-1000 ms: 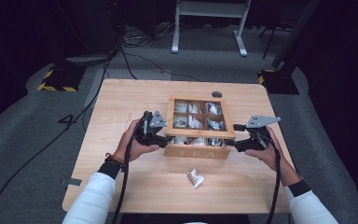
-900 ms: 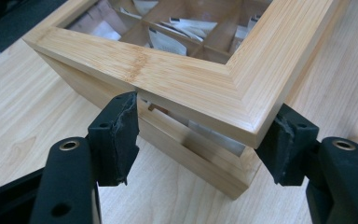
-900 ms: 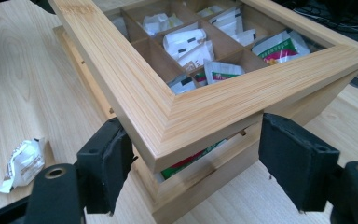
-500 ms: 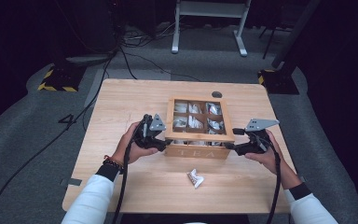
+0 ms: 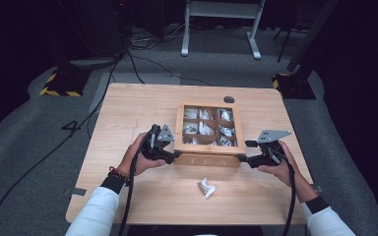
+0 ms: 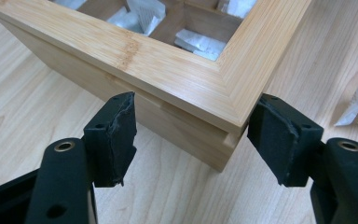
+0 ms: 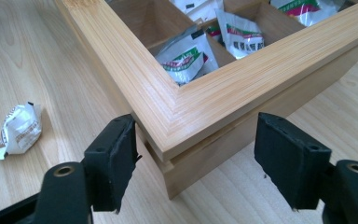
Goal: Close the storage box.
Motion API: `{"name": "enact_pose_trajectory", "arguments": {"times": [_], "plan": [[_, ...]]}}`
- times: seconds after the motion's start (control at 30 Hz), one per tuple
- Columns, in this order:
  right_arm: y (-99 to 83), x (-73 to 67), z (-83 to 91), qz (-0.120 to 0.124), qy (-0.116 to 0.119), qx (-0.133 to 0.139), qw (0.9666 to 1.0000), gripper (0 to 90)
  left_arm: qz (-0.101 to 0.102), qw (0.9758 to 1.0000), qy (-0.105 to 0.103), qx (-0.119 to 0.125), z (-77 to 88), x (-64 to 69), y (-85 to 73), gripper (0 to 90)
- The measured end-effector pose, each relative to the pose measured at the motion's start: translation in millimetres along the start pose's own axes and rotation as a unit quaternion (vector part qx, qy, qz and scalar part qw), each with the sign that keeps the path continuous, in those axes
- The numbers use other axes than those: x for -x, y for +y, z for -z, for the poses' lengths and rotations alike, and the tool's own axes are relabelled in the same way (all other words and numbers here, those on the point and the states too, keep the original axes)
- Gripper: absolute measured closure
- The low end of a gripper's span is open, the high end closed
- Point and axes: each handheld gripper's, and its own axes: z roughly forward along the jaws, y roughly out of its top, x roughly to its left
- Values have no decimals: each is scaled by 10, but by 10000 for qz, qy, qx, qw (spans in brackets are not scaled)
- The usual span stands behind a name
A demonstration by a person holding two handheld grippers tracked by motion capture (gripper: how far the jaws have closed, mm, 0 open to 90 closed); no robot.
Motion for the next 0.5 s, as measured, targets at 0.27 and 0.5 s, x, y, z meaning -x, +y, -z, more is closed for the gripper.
{"name": "enact_pose_trajectory", "arguments": {"times": [0.27, 0.5], "plan": [[-42, 6, 90, -162, 10, 320, 9994, 350, 185, 9997, -85, 94, -24, -10, -89, 330], [-47, 18, 93, -245, 67, 353, 9991, 368, 264, 9995, -3, 155, 10, -23, -195, 328]]}}
